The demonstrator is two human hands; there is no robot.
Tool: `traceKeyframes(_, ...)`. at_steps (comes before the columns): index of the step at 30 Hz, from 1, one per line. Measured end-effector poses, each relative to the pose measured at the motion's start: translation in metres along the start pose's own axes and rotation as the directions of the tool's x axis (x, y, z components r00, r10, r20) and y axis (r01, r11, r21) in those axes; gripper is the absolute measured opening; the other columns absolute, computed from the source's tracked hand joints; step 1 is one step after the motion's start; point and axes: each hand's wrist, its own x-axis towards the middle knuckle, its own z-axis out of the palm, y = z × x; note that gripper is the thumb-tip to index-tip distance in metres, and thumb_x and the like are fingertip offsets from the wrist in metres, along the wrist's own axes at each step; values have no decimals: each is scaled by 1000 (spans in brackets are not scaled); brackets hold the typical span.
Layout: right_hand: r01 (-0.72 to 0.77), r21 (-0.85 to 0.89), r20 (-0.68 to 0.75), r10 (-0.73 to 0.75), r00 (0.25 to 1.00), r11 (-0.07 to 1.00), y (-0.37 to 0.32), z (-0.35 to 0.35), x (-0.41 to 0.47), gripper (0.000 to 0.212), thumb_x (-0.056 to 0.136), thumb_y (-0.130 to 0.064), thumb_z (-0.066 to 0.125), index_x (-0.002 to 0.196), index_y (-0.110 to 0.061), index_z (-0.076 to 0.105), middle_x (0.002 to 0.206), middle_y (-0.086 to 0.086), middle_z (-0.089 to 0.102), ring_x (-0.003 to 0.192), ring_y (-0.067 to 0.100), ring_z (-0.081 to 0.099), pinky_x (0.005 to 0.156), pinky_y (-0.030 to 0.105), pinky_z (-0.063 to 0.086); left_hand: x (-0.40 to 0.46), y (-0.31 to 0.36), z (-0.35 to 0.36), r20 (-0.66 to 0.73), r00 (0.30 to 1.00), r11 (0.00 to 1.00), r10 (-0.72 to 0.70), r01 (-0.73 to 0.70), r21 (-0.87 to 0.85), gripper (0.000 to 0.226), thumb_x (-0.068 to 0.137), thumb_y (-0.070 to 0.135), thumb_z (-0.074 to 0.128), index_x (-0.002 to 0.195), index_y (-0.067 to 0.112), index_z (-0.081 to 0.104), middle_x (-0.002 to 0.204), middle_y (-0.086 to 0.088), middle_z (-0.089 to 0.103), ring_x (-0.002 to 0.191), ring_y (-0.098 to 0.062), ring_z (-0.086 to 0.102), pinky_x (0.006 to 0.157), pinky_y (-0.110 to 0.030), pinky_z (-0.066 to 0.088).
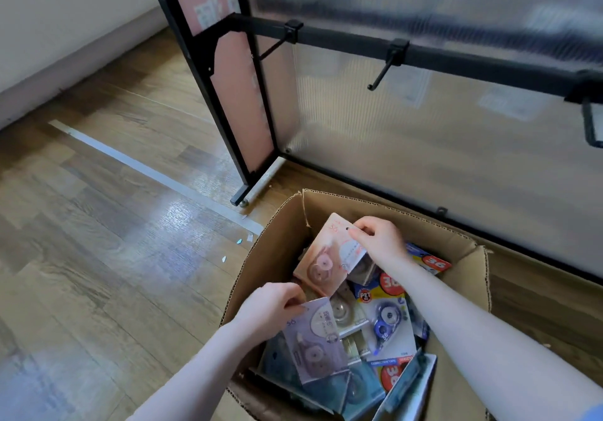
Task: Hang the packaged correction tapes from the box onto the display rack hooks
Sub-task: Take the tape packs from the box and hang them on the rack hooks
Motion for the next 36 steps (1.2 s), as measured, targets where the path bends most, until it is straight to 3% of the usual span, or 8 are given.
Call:
traceKeyframes(8, -30, -194, -190, -7, 982, 981, -69, -92, -59, 10, 87, -25, 60, 80, -24, 66, 84, -8, 67, 80, 17, 58, 68, 33, 46, -5, 57, -95, -86, 990, 993, 111, -107, 55, 9, 91, 29, 53, 87, 24, 59, 83, 10, 59, 83, -16, 56, 71, -29, 45)
traceKeyframes(14, -51, -251, -307, -30, 951, 967, -144, -164, -111, 10, 88, -22, 61, 85, -25, 70, 87, -8, 67, 80, 17, 60, 63, 34, 50, -42, 117, -187, -174, 964, 978, 201, -189, 83, 11, 92, 35, 50, 86, 29, 57, 76, 18, 49, 77, -7, 47, 62, -22, 38)
traceKeyframes(19, 70, -264, -391, -173, 904, 962, -226, -224, -150, 8, 83, -14, 67, 81, -19, 73, 81, -6, 69, 71, 15, 63, 56, 30, 51, -85, 167, -278, -223, 928, 952, 298, -271, 143, 15, 92, 33, 52, 93, 23, 63, 91, 13, 58, 82, -7, 53, 58, -10, 32)
traceKeyframes(23, 154, -263, -400, -253, 881, 952, -293, -266, -173, 14, 82, -23, 59, 80, -20, 73, 79, -9, 68, 69, 10, 61, 57, 22, 47, -119, 198, -348, -273, 901, 938, 338, -301, 171, 17, 93, 31, 53, 95, 20, 66, 94, 10, 59, 84, -9, 56, 59, -13, 33)
traceKeyframes(27, 224, -273, -419, -325, 848, 936, -349, -292, -168, 10, 84, -19, 62, 83, -19, 72, 80, -10, 67, 71, 8, 61, 58, 23, 47, -122, 204, -410, -376, 834, 915, 404, -356, 192, 16, 87, 31, 57, 83, 19, 67, 81, 9, 61, 70, -13, 58, 53, -7, 28)
traceKeyframes(30, 243, -280, -438, -348, 829, 929, -374, -289, -155, 7, 84, -12, 65, 85, -15, 72, 82, -6, 68, 71, 10, 61, 59, 24, 49, -112, 194, -439, -418, 776, 882, 472, -417, 221, 25, 82, 38, 51, 78, 19, 67, 75, 7, 63, 65, -14, 59, 50, -15, 33)
traceKeyframes(33, 206, -323, -465, -345, 815, 924, -390, -282, -145, 14, 86, -21, 59, 86, -15, 72, 82, -5, 68, 72, 11, 62, 60, 24, 49, -102, 181, -461, -428, 753, 865, 499, -458, 204, 33, 83, 42, 43, 79, 19, 67, 75, 8, 62, 66, -10, 57, 50, -16, 34)
traceKeyframes(36, 193, -355, -519, -364, 774, 915, -406, -280, -129, 7, 84, -13, 67, 88, -12, 73, 81, -1, 69, 71, 16, 64, 54, 33, 53, -83, 168, -489, -416, 732, 841, 540, -487, 235, 28, 85, 40, 47, 83, 20, 67, 81, 10, 64, 69, -12, 59, 53, -18, 35)
